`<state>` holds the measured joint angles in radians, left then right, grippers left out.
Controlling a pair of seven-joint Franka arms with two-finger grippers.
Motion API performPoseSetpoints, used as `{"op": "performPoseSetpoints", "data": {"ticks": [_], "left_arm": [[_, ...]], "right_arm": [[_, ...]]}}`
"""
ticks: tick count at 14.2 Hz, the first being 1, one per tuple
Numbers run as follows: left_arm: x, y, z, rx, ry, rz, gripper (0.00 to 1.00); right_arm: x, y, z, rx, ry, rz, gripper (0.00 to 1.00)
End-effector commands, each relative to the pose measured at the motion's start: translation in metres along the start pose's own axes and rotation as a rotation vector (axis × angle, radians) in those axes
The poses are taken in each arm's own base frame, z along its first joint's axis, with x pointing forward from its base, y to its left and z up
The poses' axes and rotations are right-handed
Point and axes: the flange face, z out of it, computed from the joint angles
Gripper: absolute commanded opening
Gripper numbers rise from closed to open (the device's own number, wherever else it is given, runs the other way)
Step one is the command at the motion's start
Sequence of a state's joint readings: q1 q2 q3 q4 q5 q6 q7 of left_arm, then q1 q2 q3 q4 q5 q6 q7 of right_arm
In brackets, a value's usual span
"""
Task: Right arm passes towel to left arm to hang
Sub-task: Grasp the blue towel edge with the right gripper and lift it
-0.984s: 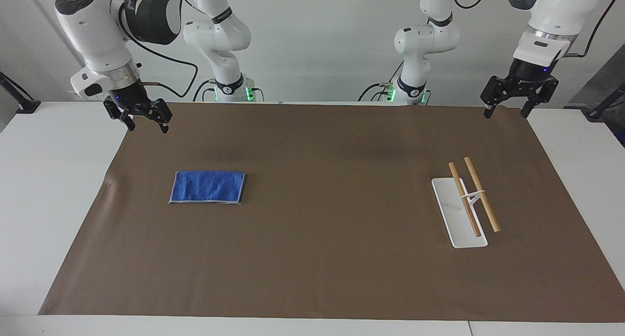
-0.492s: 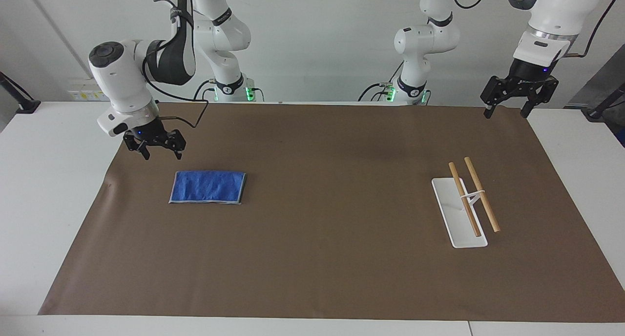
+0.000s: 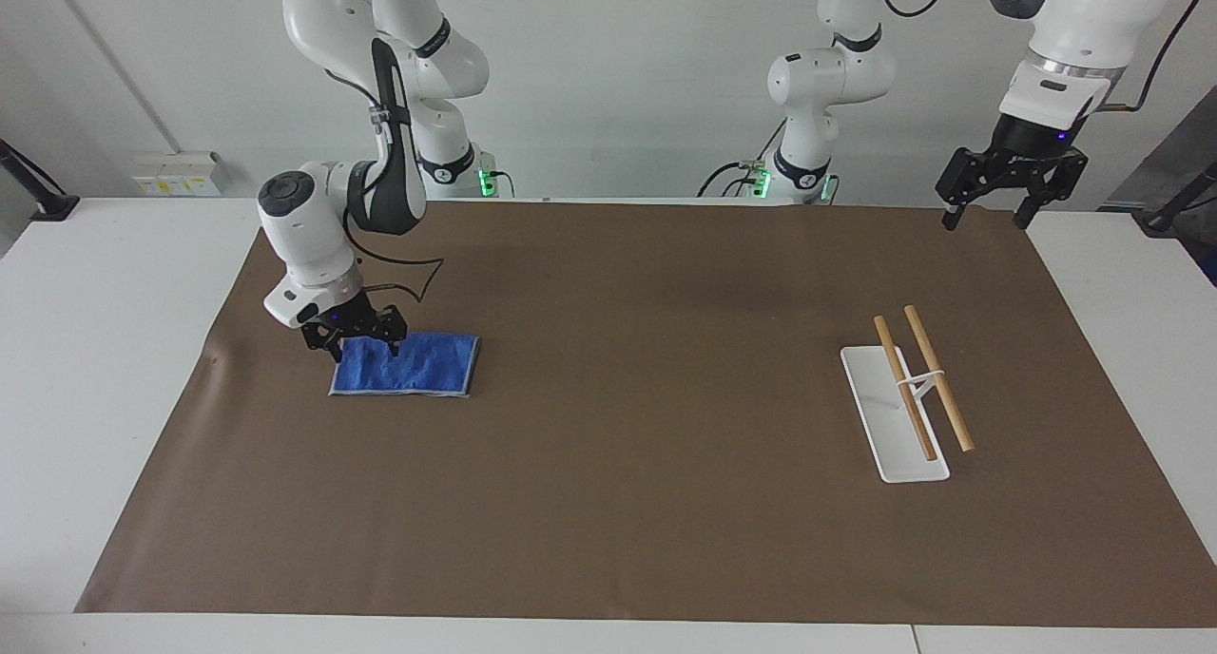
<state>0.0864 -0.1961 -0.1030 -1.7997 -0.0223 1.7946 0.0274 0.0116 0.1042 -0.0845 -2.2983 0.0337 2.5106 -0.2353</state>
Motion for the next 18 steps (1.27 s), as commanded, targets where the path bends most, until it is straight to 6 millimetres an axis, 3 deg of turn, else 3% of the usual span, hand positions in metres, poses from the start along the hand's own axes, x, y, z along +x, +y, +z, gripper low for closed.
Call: {"op": "performPoseSetpoints", "data": {"ticks": [1, 12, 13, 14, 17, 18], "left_arm": [[-0.007, -0.001, -0.003, -0.006, -0.004, -0.003, 1.0], [-0.008, 0.001, -0.003, -0.007, -0.007, 0.003, 1.0], [-0.008, 0.002, -0.003, -0.007, -0.011, -0.003, 1.0], [-0.009, 0.004, -0.003, -0.007, -0.013, 0.001, 1.0], [-0.012, 0.01, -0.001, -0.009, -0.041, 0.011, 1.0], [-0.012, 0.001, -0.001, -0.008, -0.044, -0.006, 1.0]], "right_arm": [[-0.006, -0.007, 0.01, 0.013, 0.013, -0.01, 1.0], [-0.016, -0.002, 0.03, 0.01, 0.008, 0.004, 1.0], [-0.016, -0.003, 0.033, 0.011, 0.002, 0.003, 0.91], [-0.015, -0.003, 0.033, 0.011, 0.004, 0.007, 0.71], [-0.016, -0.001, 0.033, 0.035, 0.007, 0.051, 0.29], [-0.015, -0.004, 0.033, 0.047, 0.011, 0.063, 0.01]]}}
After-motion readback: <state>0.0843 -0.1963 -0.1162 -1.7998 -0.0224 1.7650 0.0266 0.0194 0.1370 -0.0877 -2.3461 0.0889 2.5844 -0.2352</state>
